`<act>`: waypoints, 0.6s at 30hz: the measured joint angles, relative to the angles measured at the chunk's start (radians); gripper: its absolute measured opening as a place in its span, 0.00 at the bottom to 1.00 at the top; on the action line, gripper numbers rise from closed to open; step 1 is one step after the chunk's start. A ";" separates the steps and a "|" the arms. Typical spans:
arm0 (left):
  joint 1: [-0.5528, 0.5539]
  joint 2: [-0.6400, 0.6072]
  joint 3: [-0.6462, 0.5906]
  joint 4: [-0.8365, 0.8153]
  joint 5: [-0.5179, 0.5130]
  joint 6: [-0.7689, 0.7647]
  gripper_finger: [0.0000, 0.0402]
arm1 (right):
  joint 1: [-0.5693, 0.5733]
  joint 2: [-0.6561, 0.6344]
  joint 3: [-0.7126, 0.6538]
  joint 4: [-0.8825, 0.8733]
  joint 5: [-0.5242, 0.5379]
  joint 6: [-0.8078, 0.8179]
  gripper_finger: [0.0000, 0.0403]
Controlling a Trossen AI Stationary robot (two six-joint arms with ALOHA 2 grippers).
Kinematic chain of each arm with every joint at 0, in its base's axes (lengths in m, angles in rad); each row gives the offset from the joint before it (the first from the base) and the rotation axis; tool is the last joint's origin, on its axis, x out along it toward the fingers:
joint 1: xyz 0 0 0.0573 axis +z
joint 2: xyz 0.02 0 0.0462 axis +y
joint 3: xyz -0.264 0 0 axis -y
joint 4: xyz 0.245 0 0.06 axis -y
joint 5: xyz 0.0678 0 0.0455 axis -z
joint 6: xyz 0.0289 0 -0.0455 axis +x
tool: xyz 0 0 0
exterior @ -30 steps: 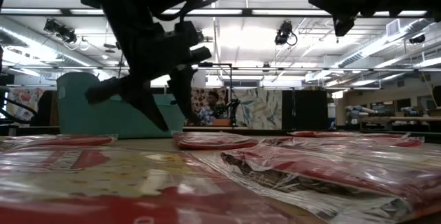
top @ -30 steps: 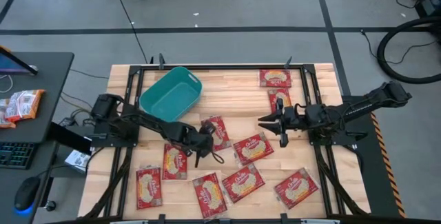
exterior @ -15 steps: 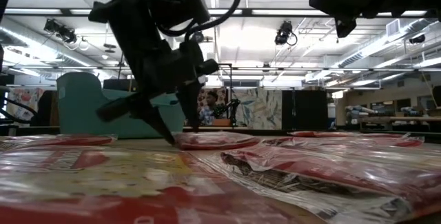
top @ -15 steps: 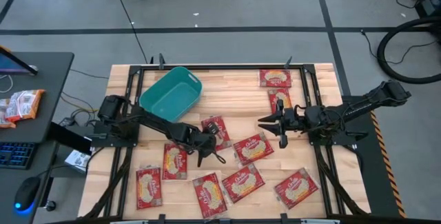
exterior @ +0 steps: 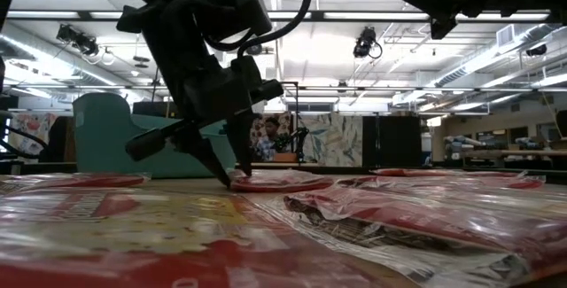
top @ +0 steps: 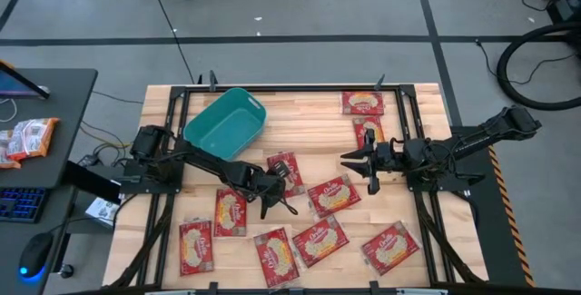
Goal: Sort popcorn bags into baskets
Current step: Put the popcorn bag into the bin
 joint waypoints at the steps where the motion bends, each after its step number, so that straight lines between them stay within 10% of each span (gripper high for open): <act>1: 0.000 0.001 0.000 0.000 0.001 -0.003 0.26 | 0.000 0.000 0.000 0.001 0.000 -0.005 0.24; 8: 0.000 -0.006 0.013 -0.027 0.001 -0.187 0.03 | -0.001 0.000 0.000 0.015 -0.002 -0.039 0.24; 18: 0.035 -0.083 0.221 -0.343 0.096 -0.577 0.01 | -0.002 0.004 -0.001 0.028 0.049 -0.049 0.24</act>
